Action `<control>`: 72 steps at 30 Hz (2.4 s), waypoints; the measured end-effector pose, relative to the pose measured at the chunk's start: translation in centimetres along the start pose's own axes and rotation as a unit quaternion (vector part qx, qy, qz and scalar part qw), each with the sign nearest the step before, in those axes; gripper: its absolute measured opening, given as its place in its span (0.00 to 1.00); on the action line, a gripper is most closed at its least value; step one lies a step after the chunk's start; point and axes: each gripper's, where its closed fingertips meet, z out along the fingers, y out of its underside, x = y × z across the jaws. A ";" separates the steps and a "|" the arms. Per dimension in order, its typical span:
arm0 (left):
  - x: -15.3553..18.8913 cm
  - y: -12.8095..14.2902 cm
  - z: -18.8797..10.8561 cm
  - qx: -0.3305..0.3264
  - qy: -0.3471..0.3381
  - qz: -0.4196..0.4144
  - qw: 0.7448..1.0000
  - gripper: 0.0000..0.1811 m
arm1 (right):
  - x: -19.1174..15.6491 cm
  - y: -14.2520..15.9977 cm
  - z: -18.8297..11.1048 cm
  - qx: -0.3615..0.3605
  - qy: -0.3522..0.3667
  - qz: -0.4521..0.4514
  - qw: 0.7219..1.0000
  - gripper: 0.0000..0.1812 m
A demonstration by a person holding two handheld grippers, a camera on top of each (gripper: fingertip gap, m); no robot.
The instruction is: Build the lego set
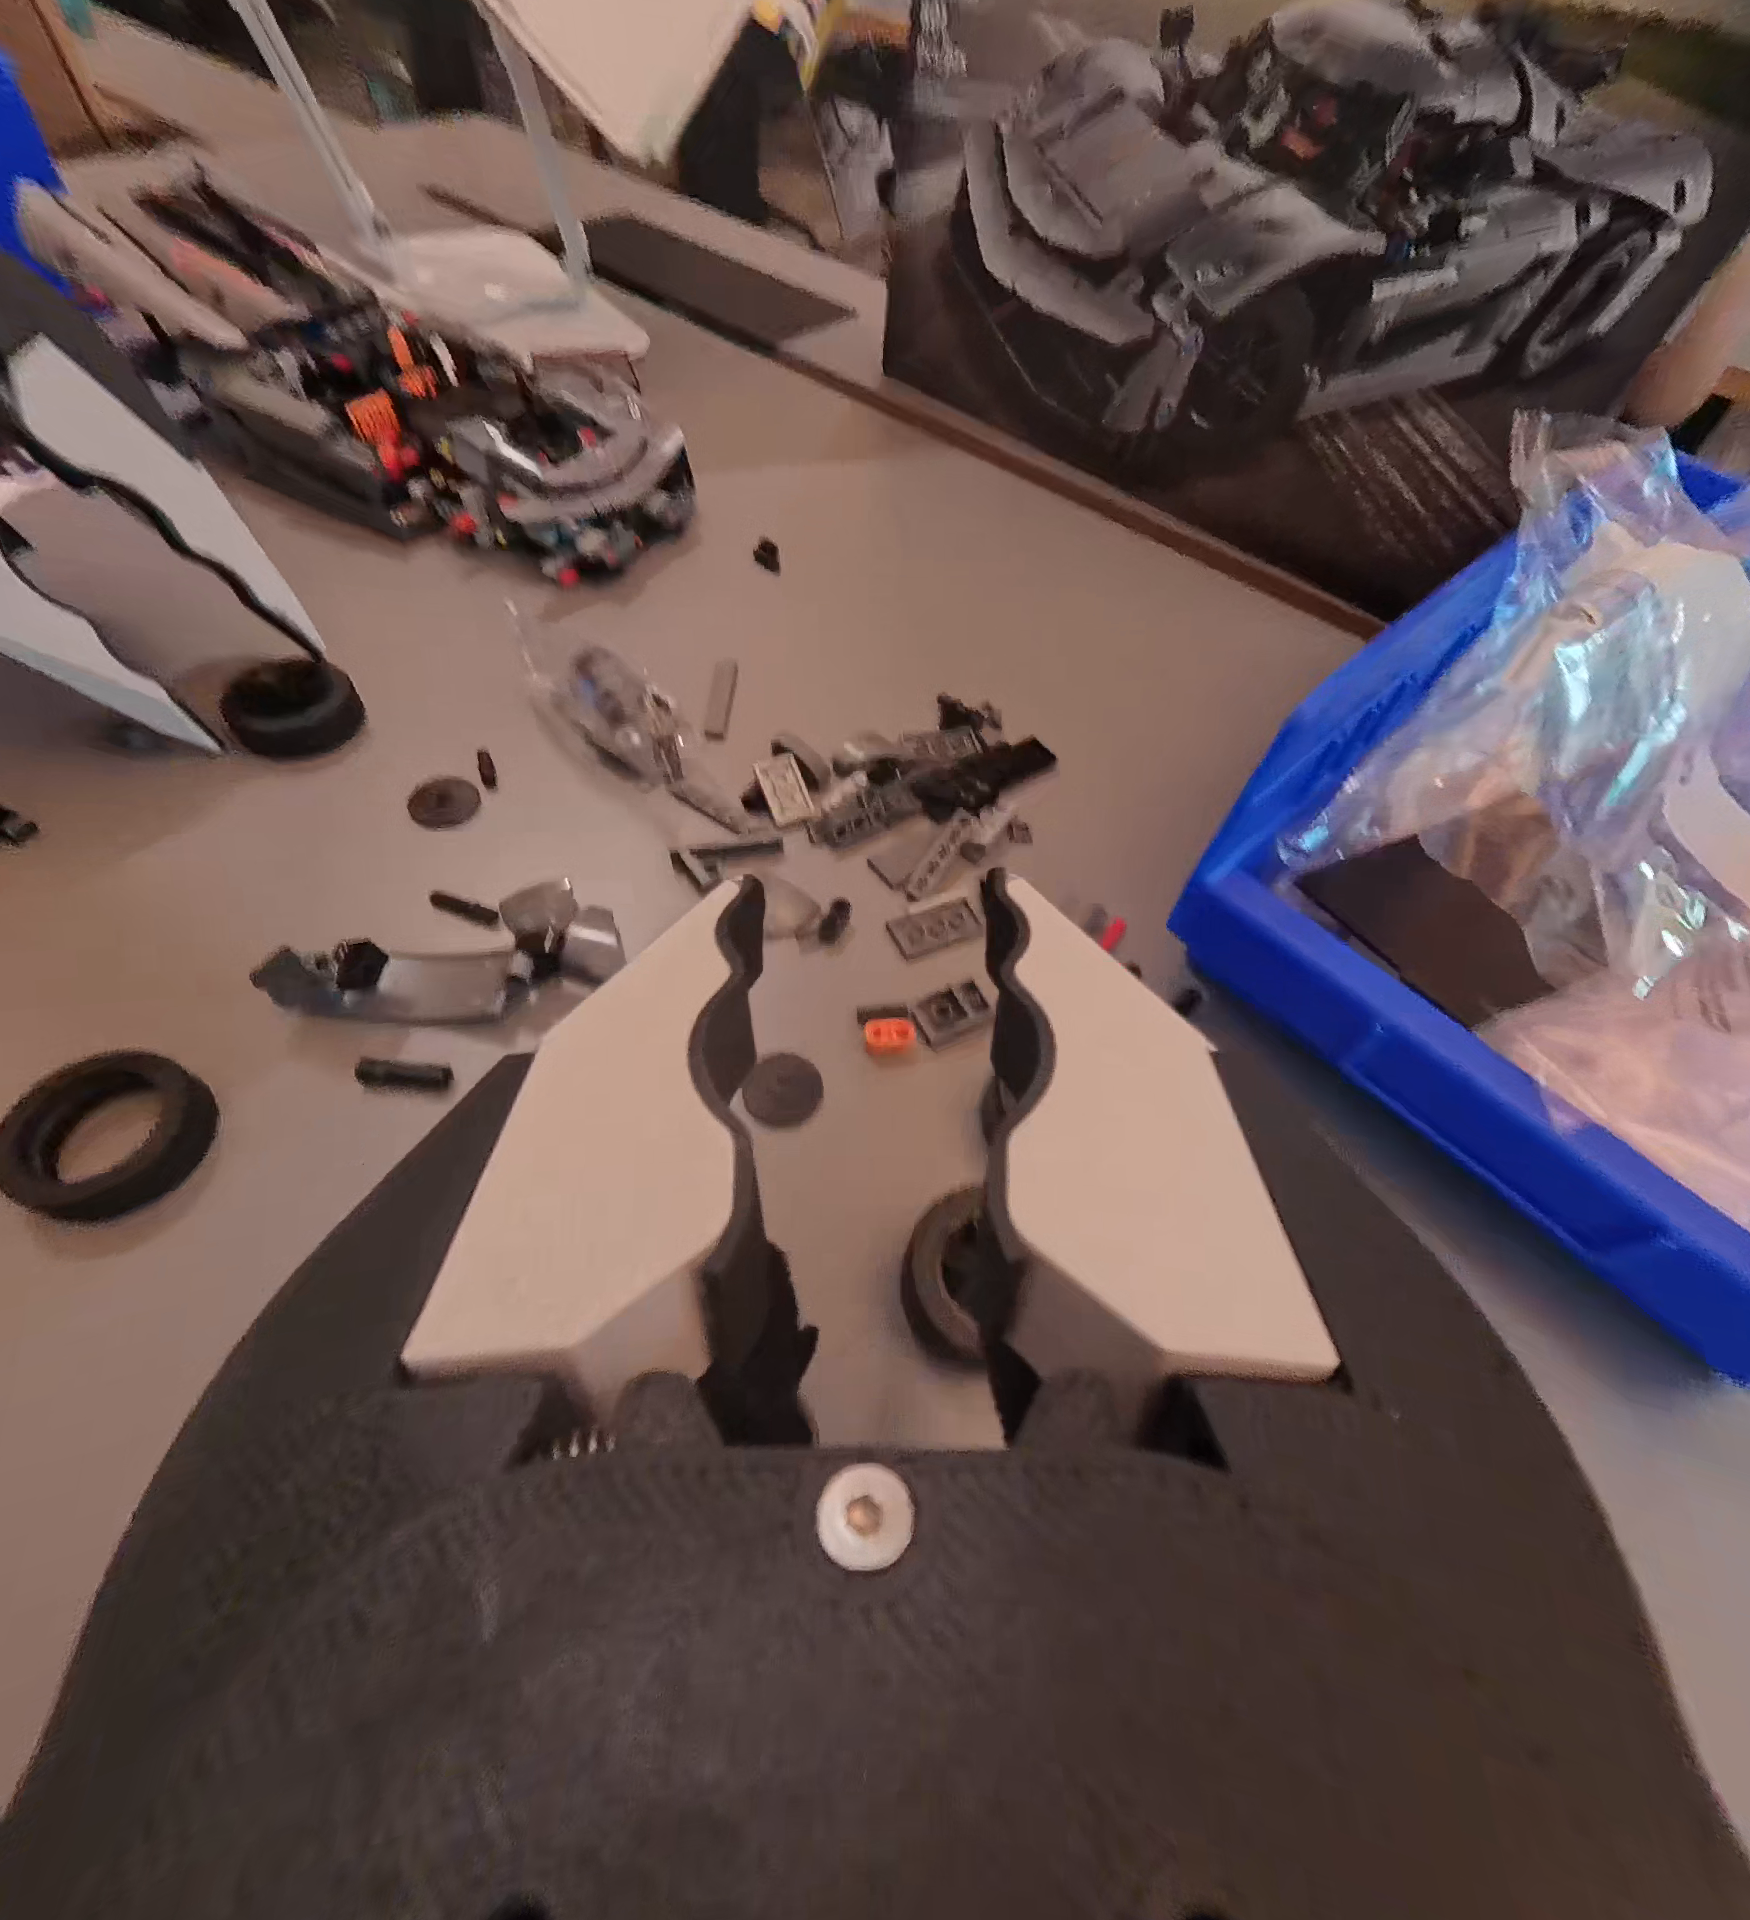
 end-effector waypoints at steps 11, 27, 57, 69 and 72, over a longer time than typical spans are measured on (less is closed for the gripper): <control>-0.6 -1.4 -0.2 0.058 -0.001 0.048 0.997 0.26 | -3.4 7.4 -5.2 -0.200 -0.054 -0.008 0.978 0.26; -0.9 -2.5 -1.7 0.114 -0.019 0.051 0.992 0.23 | 2.3 10.2 -1.3 -0.294 0.048 0.028 0.954 0.31; 1.0 -9.1 -6.2 0.348 0.205 -0.206 0.891 0.14 | -19.5 -5.1 8.5 0.039 -0.021 -0.490 0.871 0.24; 1.4 -9.5 -6.5 0.344 0.119 -0.102 0.926 0.12 | -18.9 -5.6 7.5 0.009 -0.248 -0.127 0.960 0.16; 1.6 -9.6 -6.3 0.346 0.121 -0.099 0.925 0.12 | -18.8 -5.3 7.5 0.005 -0.267 -0.109 0.958 0.14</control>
